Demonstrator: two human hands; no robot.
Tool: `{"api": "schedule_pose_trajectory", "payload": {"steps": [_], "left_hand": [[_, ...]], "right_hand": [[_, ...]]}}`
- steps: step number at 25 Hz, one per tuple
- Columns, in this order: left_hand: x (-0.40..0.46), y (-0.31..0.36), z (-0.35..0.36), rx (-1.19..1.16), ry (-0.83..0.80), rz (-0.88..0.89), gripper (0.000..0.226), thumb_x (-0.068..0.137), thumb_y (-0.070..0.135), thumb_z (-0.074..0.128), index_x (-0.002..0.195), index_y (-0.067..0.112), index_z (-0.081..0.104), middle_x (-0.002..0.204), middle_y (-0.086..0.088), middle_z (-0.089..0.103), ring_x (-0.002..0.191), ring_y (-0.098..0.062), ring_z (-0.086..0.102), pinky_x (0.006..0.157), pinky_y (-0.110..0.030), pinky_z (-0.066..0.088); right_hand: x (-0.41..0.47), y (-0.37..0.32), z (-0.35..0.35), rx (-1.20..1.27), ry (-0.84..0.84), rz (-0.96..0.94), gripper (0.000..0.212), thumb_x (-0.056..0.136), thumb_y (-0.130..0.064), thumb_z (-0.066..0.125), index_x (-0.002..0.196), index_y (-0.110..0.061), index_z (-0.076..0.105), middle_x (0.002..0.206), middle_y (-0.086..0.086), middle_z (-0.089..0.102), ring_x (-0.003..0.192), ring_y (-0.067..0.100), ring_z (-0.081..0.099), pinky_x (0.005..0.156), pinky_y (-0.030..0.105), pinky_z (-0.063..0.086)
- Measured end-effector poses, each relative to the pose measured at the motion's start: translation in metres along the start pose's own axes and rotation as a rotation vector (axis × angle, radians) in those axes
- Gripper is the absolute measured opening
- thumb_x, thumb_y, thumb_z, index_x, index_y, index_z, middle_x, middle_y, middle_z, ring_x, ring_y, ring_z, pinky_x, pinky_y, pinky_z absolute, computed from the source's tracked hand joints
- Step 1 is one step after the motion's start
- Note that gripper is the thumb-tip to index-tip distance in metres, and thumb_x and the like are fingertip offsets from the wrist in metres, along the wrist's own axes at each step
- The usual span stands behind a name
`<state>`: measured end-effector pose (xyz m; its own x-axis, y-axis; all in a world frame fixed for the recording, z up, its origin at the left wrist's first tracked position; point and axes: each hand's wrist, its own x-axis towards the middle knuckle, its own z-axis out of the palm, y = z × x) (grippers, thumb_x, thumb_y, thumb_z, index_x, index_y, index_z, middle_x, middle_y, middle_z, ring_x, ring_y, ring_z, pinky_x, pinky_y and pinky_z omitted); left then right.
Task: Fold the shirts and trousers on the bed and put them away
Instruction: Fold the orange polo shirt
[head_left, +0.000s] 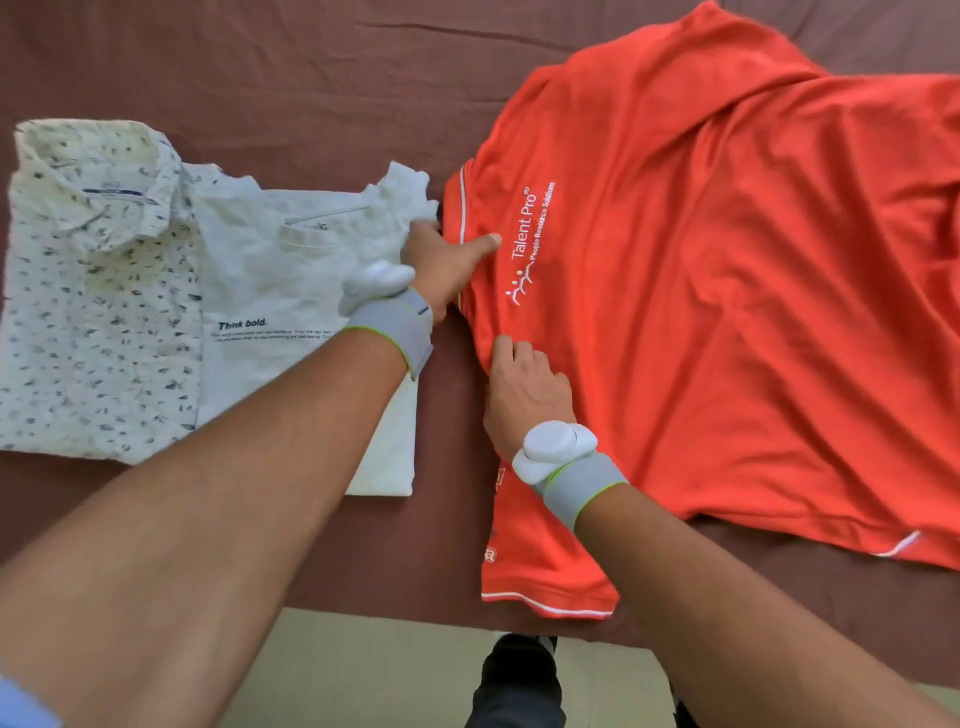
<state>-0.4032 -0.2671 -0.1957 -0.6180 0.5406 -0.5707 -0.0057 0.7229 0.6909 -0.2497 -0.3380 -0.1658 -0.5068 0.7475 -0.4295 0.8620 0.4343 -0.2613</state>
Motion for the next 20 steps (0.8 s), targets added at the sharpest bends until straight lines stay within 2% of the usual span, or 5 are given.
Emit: {"api": "schedule_pose_trajectory", "payload": {"steps": [6,11,14,17,20], "left_hand": [[-0.025,-0.017,-0.037,0.260,0.319,0.302,0.018,0.082,0.018,0.064,0.098,0.011,0.066,0.093,-0.011,0.072,0.091,-0.034,0.064,0.077,-0.034,0.042],[-0.056,-0.060,-0.067,0.090,0.273,0.280,0.046,0.083,0.026,0.071,0.124,0.015,0.055,0.106,-0.001,0.067,0.097,-0.021,0.062,0.089,-0.033,0.047],[-0.071,-0.059,-0.050,0.366,0.323,0.602,0.067,0.082,0.032,0.069,0.138,0.005,0.045,0.134,-0.013,0.053,0.124,-0.031,0.046,0.110,-0.040,0.032],[-0.131,-0.061,0.001,0.470,0.004,0.942,0.059,0.085,0.027,0.065,0.136,0.003,0.049,0.135,-0.014,0.052,0.125,-0.035,0.048,0.113,-0.041,0.030],[-0.210,-0.081,0.061,0.444,-0.260,0.949,0.051,0.090,0.026,0.062,0.136,0.007,0.051,0.133,-0.009,0.055,0.124,-0.030,0.050,0.109,-0.041,0.037]], "right_hand": [[-0.024,-0.021,0.010,0.269,-0.044,-0.354,0.034,0.074,0.004,0.057,0.105,-0.010,0.050,0.092,0.013,0.056,0.083,0.036,0.056,0.063,0.040,0.043],[-0.042,-0.034,0.013,0.139,-0.240,-0.361,0.036,0.089,-0.009,0.052,0.123,-0.011,0.044,0.114,0.011,0.052,0.105,0.033,0.052,0.075,0.041,0.040],[-0.047,-0.002,0.014,0.099,-0.114,-0.394,0.044,0.088,-0.043,0.054,0.121,-0.014,0.050,0.113,0.008,0.054,0.104,0.031,0.051,0.077,0.042,0.042],[-0.070,0.062,0.007,-0.042,-0.035,-0.432,0.062,0.082,-0.065,0.045,0.117,-0.015,0.055,0.115,0.009,0.057,0.101,0.029,0.052,0.075,0.042,0.043],[-0.100,0.155,-0.003,-0.183,-0.033,-0.329,0.067,0.073,-0.070,0.048,0.112,-0.015,0.053,0.111,0.010,0.056,0.098,0.031,0.053,0.073,0.043,0.043]]}}
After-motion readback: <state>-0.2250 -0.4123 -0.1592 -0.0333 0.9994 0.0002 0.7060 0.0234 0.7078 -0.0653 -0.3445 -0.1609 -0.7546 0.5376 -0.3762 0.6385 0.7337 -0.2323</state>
